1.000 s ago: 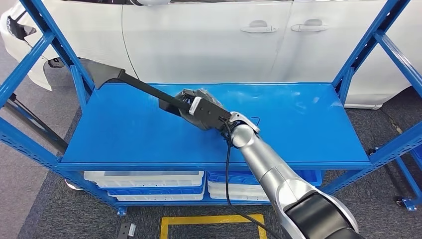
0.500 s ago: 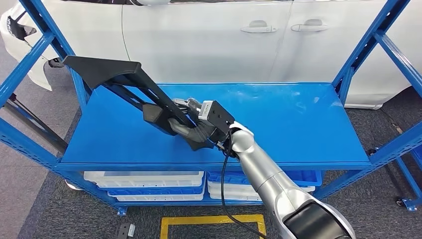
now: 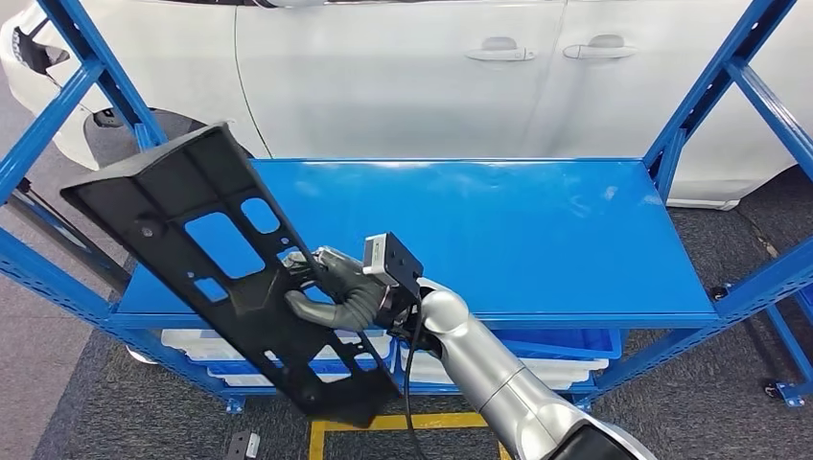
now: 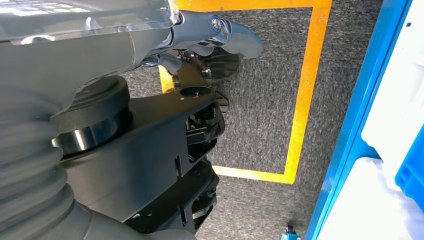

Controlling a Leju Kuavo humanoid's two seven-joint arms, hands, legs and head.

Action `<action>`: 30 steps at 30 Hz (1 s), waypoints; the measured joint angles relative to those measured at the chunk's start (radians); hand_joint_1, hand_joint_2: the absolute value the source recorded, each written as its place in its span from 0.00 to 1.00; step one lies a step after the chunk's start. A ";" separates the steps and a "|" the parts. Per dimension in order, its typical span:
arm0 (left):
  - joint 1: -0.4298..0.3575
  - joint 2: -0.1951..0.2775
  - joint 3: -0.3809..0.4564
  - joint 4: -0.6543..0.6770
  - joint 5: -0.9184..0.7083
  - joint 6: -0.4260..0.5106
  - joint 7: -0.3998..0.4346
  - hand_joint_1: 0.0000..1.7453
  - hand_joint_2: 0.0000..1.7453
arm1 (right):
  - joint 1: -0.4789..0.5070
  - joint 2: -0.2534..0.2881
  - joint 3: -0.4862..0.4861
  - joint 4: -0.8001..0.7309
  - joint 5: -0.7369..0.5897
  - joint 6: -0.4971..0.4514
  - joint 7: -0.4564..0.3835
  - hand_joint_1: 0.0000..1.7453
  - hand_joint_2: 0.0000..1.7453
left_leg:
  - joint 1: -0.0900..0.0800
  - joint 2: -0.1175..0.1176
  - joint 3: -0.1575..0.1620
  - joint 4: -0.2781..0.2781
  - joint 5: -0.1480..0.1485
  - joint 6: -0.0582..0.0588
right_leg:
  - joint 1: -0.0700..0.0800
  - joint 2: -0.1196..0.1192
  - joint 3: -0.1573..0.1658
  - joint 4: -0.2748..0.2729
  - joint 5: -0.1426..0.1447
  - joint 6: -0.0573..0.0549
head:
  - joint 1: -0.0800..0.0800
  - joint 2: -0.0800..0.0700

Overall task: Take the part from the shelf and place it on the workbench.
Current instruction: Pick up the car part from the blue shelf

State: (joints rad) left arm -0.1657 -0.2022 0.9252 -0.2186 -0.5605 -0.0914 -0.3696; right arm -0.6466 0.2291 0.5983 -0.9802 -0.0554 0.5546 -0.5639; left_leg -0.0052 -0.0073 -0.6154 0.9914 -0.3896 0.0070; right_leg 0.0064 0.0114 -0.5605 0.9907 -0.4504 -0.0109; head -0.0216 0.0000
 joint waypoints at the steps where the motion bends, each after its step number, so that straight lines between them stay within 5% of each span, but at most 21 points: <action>1: 0.000 0.000 0.000 0.000 0.001 0.000 0.000 0.00 1.00 | 0.006 0.002 0.006 -0.003 -0.006 0.006 0.000 1.00 1.00 | 0.000 0.000 0.000 0.000 0.000 0.000 | 0.000 0.000 0.000 0.000 0.000 0.000 | 0.000 0.000; 30: 0.003 0.000 0.001 0.000 0.004 0.017 0.003 0.00 1.00 | 0.051 0.010 0.135 -0.130 -0.187 0.088 0.048 1.00 1.00 | 0.000 0.000 -0.002 0.000 0.000 0.000 | 0.000 0.000 -0.002 0.000 -0.001 0.000 | 0.000 0.000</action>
State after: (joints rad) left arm -0.1623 -0.2022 0.9266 -0.2186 -0.5570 -0.0746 -0.3669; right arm -0.5955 0.2396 0.7337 -1.1098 -0.2423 0.6425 -0.5163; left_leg -0.0052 -0.0076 -0.6175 0.9915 -0.3899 0.0074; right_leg 0.0061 0.0112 -0.5624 0.9906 -0.4510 -0.0105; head -0.0214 0.0000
